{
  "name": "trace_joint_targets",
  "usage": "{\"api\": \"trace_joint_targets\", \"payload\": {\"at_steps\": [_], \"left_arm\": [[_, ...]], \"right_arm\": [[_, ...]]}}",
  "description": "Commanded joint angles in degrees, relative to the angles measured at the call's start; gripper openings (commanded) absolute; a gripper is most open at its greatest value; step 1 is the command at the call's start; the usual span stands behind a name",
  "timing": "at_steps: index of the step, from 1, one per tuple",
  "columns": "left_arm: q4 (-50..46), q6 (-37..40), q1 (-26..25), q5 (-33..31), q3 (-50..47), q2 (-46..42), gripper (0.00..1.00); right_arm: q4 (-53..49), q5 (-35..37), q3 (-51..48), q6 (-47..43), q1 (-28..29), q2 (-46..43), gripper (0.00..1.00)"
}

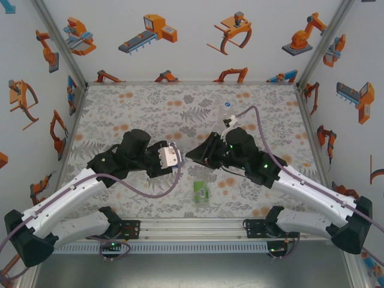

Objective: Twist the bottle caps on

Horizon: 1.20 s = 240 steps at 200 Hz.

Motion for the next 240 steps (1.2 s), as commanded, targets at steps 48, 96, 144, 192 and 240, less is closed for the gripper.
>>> {"api": "trace_joint_targets", "payload": {"at_steps": [48,96,144,192,240], "left_arm": [[6.09,1.55,-0.59,4.88,1.05,0.33,0.00],[4.92,-0.18,-0.59,3.62,1.49,2.41,0.00],[4.71,-0.05,-0.59,4.30,2.02,2.38,0.00],[3.34,-0.35,-0.60,5.53,2.22,2.72,0.00],[0.45,-0.40,-0.59,9.80,3.38,1.25,0.00]], "right_arm": [[-3.21,-3.84,2.33,-5.48,-1.65,0.07,0.35],[-7.17,-2.15,4.07,-9.15,-2.30,-0.72,0.49],[-8.21,-1.98,5.03,-11.65,-2.83,-0.98,0.63],[-7.52,-2.69,8.57,-23.95,-3.05,-2.44,0.74],[-9.58,-3.89,11.01,-51.73,-3.10,-6.03,0.66]]}}
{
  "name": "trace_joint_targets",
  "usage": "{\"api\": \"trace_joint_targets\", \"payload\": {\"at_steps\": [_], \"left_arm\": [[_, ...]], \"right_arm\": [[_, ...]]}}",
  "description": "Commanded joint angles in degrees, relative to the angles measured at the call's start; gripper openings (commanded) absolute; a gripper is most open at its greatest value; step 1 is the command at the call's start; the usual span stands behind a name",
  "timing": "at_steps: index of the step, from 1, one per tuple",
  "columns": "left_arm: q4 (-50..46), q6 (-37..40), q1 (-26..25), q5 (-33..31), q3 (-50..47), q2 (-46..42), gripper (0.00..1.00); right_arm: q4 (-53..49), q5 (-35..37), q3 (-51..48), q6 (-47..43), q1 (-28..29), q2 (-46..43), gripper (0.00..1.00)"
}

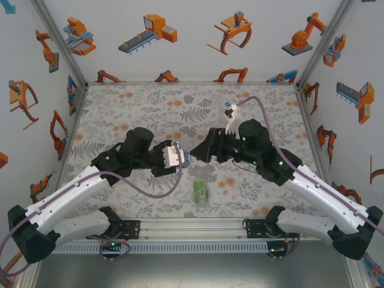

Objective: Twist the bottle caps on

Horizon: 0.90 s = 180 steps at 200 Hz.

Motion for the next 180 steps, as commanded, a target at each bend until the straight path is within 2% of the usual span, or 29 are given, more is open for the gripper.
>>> {"api": "trace_joint_targets", "payload": {"at_steps": [1,30,44,57,72,89,98,108,180], "left_arm": [[-2.51,-0.77,-0.11,4.68,2.44,-1.33,0.00],[-4.91,-0.70,-0.11,8.03,3.63,-2.28,0.00],[-6.02,-0.82,-0.11,9.69,4.16,-2.65,0.00],[-6.95,-1.06,-0.12,11.05,4.63,-2.91,0.00],[-8.02,-1.42,-0.13,12.34,5.18,-3.04,0.00],[-9.25,-1.79,-0.20,13.34,5.82,-3.05,0.00],[-9.80,-2.01,-0.22,13.72,6.11,-2.96,0.00],[-10.27,-2.22,-0.20,14.16,6.35,-2.91,0.00],[-10.85,-3.63,-0.20,15.67,6.77,-2.18,0.00]], "right_arm": [[-0.66,-1.63,2.20,-19.64,-0.37,-2.43,0.66],[-1.39,-14.03,4.84,-38.80,-0.40,-2.74,0.58],[-3.40,-19.30,6.62,-47.05,-0.28,-1.99,0.52],[-6.95,-26.13,8.05,-58.37,-0.23,-1.35,0.46],[-9.47,-30.80,8.61,-68.11,-0.25,-1.56,0.46],[-10.94,-34.14,7.98,-77.15,-0.23,-2.25,0.53],[-10.51,-34.16,7.47,-78.68,-0.24,-2.30,0.58],[-10.01,-34.03,7.25,-79.42,-0.23,-2.19,0.59],[-8.18,-37.70,6.38,-79.91,-0.03,-0.18,0.54]]}}
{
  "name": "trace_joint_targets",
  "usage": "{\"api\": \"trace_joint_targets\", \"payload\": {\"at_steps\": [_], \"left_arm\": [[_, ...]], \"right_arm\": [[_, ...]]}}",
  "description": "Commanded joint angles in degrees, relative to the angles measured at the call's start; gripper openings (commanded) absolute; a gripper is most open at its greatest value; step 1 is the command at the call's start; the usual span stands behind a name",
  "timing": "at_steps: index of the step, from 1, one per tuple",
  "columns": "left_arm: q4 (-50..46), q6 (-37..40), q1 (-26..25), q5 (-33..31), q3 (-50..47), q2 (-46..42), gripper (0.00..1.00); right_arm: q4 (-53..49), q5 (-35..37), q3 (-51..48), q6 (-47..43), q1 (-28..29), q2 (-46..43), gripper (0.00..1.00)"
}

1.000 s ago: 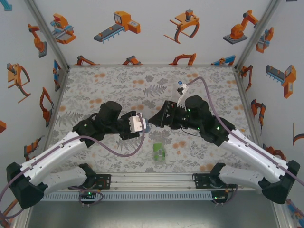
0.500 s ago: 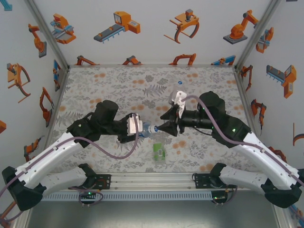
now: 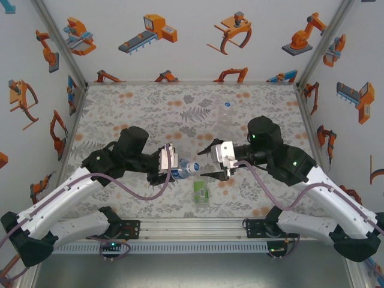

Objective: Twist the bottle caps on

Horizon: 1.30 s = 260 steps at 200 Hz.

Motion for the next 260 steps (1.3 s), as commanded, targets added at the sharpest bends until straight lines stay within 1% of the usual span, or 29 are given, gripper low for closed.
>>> {"api": "trace_joint_targets", "payload": {"at_steps": [1,65,126,161,176,187,195,204,225,237,246,260], "left_arm": [[-1.10,-1.17,-0.20,2.52,2.07,0.02,0.00],[-1.15,-1.38,-0.20,3.09,2.07,0.02,0.00],[-1.13,-1.53,-0.20,3.17,1.97,0.02,0.00],[-1.17,-1.43,-0.20,2.94,2.00,0.23,0.00],[-1.17,-1.53,-0.20,2.59,2.17,0.30,0.00],[-0.72,-1.75,-0.20,2.03,2.34,0.40,0.00],[-0.28,-2.03,-0.20,1.55,2.30,0.33,0.00],[0.44,-2.23,-0.20,0.92,2.11,0.24,0.00],[3.58,-2.85,-0.20,-0.40,0.92,-0.30,0.00],[5.50,-2.98,-0.20,-1.22,0.13,-0.33,0.00],[6.93,-3.01,-0.20,-2.28,-0.33,-0.28,0.00],[8.74,-3.10,-0.20,-4.00,-0.65,0.15,0.00]], "right_arm": [[1.14,-3.70,-0.52,-2.28,0.04,0.43,0.54],[1.63,-3.56,-1.37,-2.24,1.15,1.89,0.50],[2.25,-3.33,-1.61,-2.10,1.24,3.33,0.41],[2.34,-3.37,-1.64,-0.98,1.44,3.51,0.29],[2.45,-2.53,-1.95,1.42,1.43,3.62,0.20],[4.09,-0.35,-2.86,6.47,1.39,3.45,0.12],[5.47,1.25,-3.87,11.55,1.43,3.22,0.08],[7.42,2.84,-5.20,17.74,1.44,2.87,0.00],[15.50,8.74,-9.39,38.58,1.44,1.75,0.00],[19.00,15.46,-11.86,52.51,1.41,1.13,0.00],[19.58,21.13,-13.27,62.72,1.43,0.91,0.00],[17.70,28.16,-14.71,78.53,1.43,0.71,0.00]]}}
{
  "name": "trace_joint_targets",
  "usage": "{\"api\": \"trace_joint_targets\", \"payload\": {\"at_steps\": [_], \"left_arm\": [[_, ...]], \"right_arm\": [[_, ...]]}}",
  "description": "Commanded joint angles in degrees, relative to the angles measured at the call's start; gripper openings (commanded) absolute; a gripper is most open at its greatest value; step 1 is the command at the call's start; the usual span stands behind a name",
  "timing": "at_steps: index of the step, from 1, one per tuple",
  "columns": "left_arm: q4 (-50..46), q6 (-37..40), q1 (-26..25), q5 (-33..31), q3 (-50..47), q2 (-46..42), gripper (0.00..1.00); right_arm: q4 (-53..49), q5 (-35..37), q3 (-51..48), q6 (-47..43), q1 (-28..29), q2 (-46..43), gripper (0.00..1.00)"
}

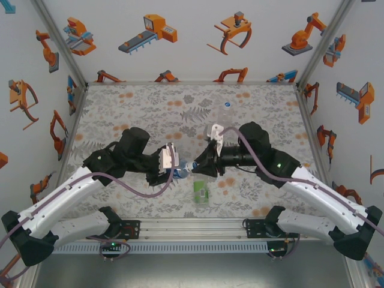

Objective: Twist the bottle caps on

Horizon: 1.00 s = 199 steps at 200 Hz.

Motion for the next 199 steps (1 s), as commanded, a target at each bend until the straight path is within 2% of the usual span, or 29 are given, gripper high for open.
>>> {"api": "trace_joint_targets", "payload": {"at_steps": [1,12,28,39,50,77,96,112,140,162,175,199], "left_arm": [[9.81,-1.27,-0.24,0.16,0.05,-0.20,0.00],[11.13,-1.23,-0.25,-0.81,-0.02,0.24,0.00],[13.01,-1.08,-0.28,-1.94,-0.12,0.97,0.00],[14.16,-0.80,-0.29,-2.62,-0.13,1.53,0.00],[14.94,-0.60,-0.24,-3.28,-0.11,1.98,0.00],[15.63,0.03,-0.24,-3.77,0.34,3.20,0.00],[14.86,0.51,-0.24,-2.65,0.70,3.71,0.00],[13.70,0.82,-0.24,-1.27,0.97,3.88,0.00],[12.72,0.90,-0.24,-0.44,1.06,3.87,0.00],[12.11,0.96,-0.22,-0.36,1.23,4.03,0.00],[11.46,1.01,-0.32,-0.03,1.47,4.21,0.00],[9.85,0.99,-0.24,1.14,1.97,4.38,0.00]], "right_arm": [[1.93,16.60,-3.57,36.62,0.47,0.42,0.00],[-0.19,20.41,-5.32,49.98,0.48,0.16,0.00],[1.37,20.84,-8.73,64.34,0.45,-0.19,0.00],[4.80,19.89,-10.91,70.13,0.42,-0.20,0.00],[5.81,19.78,-11.13,71.11,0.46,0.04,0.00],[0.07,21.56,-7.14,66.64,0.42,0.76,0.00],[-0.91,21.74,-6.08,63.36,0.45,1.16,0.05],[-3.07,22.29,-4.36,60.06,0.44,1.53,0.13],[-9.70,23.55,0.60,49.04,0.39,1.73,0.43],[-11.59,23.66,3.72,40.16,0.48,0.42,0.58],[-11.70,23.93,4.88,34.98,0.46,-0.72,0.64],[-11.34,23.43,7.14,24.70,0.48,-2.49,0.66]]}}
